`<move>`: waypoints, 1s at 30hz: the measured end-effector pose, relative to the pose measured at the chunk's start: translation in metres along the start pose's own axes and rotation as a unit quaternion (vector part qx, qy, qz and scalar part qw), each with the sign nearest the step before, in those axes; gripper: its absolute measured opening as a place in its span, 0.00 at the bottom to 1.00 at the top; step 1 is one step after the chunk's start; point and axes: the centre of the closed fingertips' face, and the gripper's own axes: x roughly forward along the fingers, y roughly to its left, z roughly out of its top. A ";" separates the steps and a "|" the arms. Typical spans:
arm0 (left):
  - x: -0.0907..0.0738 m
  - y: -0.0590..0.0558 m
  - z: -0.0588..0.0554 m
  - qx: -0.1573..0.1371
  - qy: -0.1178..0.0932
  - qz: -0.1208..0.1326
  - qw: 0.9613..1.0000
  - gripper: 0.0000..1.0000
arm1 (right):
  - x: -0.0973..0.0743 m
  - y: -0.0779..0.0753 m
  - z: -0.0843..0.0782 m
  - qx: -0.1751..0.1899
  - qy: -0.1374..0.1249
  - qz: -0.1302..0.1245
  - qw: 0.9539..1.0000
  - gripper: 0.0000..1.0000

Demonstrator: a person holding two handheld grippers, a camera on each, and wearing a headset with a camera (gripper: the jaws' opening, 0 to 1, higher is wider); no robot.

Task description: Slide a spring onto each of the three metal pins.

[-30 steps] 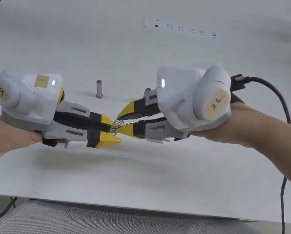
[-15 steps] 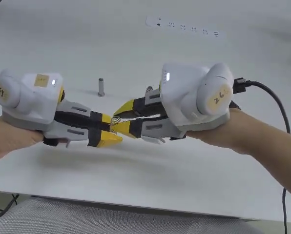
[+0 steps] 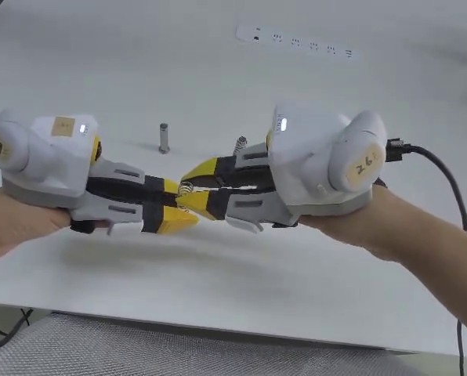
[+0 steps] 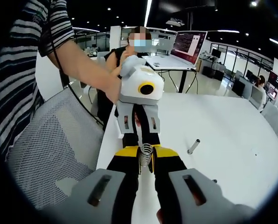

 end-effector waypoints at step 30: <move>-0.009 0.019 0.007 0.003 -0.012 0.079 0.997 0.44 | -0.002 -0.009 0.004 -0.024 0.024 -0.013 0.999 0.12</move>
